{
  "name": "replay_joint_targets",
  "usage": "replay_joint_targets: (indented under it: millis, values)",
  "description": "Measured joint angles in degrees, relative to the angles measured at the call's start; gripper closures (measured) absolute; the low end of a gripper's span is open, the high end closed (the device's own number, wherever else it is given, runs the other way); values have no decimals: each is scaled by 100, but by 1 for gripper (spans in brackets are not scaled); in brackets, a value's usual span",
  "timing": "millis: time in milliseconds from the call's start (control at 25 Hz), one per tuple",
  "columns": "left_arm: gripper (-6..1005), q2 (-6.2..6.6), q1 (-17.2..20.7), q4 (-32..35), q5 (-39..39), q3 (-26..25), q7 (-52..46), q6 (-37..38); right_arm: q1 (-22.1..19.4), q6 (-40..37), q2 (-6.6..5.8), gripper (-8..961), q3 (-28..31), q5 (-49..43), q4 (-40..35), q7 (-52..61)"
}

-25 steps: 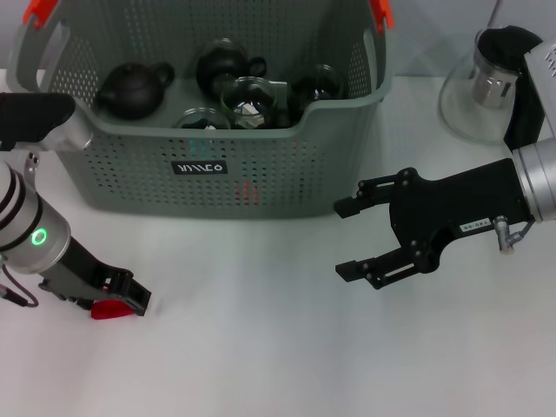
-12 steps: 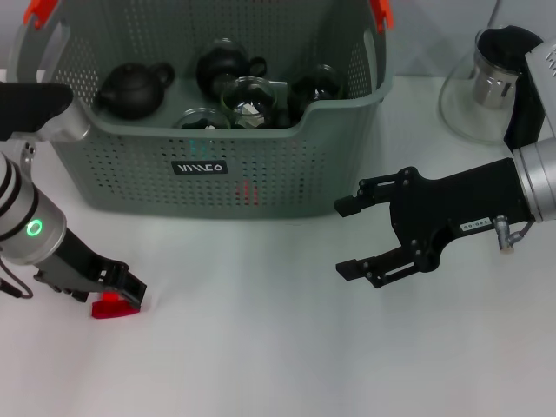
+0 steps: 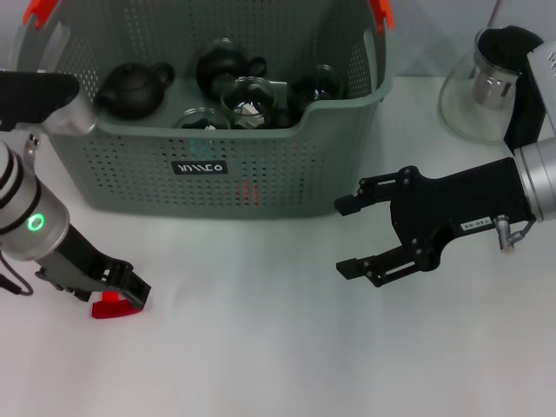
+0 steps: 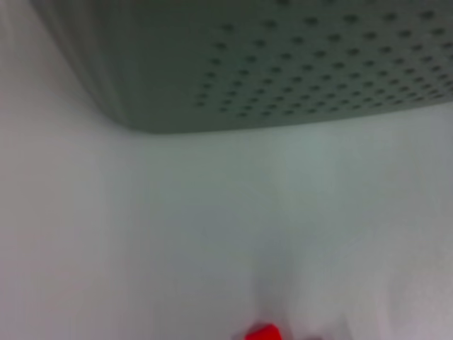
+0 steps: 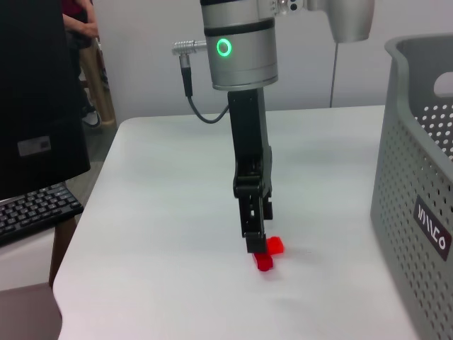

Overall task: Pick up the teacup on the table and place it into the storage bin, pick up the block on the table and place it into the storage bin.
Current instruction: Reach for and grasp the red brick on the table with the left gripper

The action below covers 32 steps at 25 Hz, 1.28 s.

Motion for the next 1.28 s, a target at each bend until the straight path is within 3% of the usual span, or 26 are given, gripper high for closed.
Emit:
replay_joint_targets:
  millis: [200,1280]
  values:
    - [218,-46,15,-8,0,123,-1,-17,0,-3,1,90,37,0,0,-17]
    - [219,-20,62,-266,-1,266,0,-387,2,4,9,92,113,0,0,-92]
